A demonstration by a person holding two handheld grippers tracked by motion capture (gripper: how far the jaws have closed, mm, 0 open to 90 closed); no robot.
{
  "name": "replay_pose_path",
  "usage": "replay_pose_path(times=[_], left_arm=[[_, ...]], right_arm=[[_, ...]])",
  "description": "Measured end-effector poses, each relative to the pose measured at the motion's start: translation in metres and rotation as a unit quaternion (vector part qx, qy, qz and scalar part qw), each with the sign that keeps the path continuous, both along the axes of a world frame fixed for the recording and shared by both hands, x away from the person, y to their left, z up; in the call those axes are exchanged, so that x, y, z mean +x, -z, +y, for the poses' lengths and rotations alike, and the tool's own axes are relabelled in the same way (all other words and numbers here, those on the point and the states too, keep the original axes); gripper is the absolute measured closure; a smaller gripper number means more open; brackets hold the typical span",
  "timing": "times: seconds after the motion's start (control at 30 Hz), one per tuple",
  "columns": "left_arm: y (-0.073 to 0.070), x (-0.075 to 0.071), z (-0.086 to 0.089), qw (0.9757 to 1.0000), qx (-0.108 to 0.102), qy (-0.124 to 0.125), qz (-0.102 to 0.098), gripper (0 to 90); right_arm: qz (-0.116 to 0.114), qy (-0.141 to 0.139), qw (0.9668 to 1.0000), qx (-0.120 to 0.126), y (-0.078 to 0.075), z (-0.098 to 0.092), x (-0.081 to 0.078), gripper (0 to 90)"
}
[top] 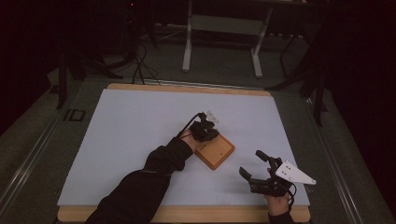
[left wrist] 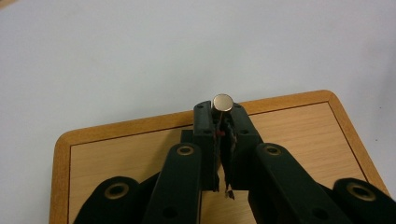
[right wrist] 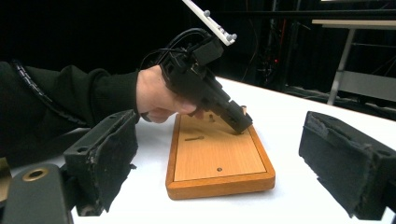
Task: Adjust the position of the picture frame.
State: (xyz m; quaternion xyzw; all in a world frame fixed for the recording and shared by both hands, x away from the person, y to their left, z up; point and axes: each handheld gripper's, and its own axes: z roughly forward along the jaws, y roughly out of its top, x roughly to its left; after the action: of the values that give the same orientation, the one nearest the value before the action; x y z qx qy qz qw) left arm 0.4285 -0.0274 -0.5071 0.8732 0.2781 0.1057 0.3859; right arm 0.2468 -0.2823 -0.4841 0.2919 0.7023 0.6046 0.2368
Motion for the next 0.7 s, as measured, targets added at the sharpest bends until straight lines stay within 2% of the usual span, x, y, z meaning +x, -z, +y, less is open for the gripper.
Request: replay_pose_path(times=[0.23,0.43,0.57,0.7], left_arm=[[0.0058,0.0012,-0.0021,1.0000,0.003,-0.002,0.001,85.6],[0.0059,0.0024,-0.0015,1.0000,0.002,0.001,0.005,85.6],[0.0056,0.0021,-0.0024,1.0000,0.006,0.004,0.001,85.5],[0.0047,0.0037,-0.0009,0.9999,0.007,0.010,0.009,85.3]], right_arm=[[0.000,0.001,1.0000,-0.002,-0.0003,0.0000,0.0000,11.0],[0.002,-0.001,1.0000,-0.002,0.0000,0.0007,0.0002,11.0],[0.003,-0.002,1.0000,-0.004,0.0000,0.0014,-0.0001,11.0],[0.003,-0.002,1.0000,-0.005,0.0001,0.0015,0.0000,11.0]])
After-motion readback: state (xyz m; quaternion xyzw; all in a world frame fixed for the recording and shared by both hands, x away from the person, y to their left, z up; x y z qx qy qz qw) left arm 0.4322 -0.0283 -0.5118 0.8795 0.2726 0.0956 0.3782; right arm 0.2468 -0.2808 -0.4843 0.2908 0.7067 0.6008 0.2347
